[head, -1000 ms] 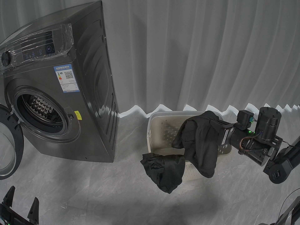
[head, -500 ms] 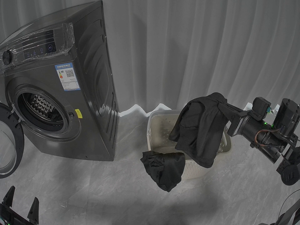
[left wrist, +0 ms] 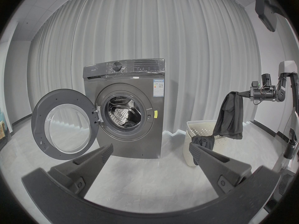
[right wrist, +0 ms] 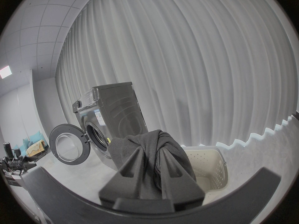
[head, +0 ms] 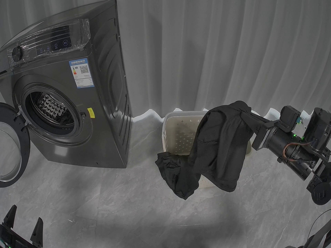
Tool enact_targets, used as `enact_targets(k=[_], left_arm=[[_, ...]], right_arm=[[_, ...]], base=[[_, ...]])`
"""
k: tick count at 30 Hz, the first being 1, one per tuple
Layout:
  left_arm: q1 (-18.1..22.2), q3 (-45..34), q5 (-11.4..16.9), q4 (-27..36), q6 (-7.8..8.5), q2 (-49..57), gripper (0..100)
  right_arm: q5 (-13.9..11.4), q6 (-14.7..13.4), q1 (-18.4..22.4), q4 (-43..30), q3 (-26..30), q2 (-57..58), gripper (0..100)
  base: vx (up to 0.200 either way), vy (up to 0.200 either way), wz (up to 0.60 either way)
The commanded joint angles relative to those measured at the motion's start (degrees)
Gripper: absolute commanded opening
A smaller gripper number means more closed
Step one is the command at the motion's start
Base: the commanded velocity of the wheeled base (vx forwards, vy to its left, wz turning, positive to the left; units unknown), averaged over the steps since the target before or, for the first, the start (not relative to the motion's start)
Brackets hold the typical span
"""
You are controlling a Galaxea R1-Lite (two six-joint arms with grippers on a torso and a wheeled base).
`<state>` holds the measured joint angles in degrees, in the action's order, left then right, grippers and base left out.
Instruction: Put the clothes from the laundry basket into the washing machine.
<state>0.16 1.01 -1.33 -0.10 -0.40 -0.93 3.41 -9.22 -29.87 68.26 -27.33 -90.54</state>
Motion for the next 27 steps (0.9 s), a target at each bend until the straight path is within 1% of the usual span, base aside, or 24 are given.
enact_targets(k=[1,3,15,18,27], left_arm=[[0.02,-1.01,0.01,-0.08,0.05,0.93,100],[0.02,-1.01,0.01,-0.08,0.05,0.93,100],[0.02,-1.01,-0.08,0.01,-0.04,0.93,100],[0.02,-0.92,0.01,0.01,-0.3,0.93,100],[0.02,-1.01,0.01,0.01,-0.21,0.93,100]], right_arm=[[0.01,0.08,-0.1,0.04,-0.09,0.1,0],[-0.34,0.08,-0.1,0.04,-0.09,0.01,0],[-0.25,-0.01,-0.1,0.04,0.52,0.01,0],[-0.16,-0.01,-0.1,0.04,0.17,0.63,0],[-0.25,-0.01,-0.1,-0.05,0.0,1.59,0]], base=[[0.0,0.2,0.0],[0.0,0.2,0.0],[0.0,0.2,0.0],[0.0,0.2,0.0],[0.0,0.2,0.0]])
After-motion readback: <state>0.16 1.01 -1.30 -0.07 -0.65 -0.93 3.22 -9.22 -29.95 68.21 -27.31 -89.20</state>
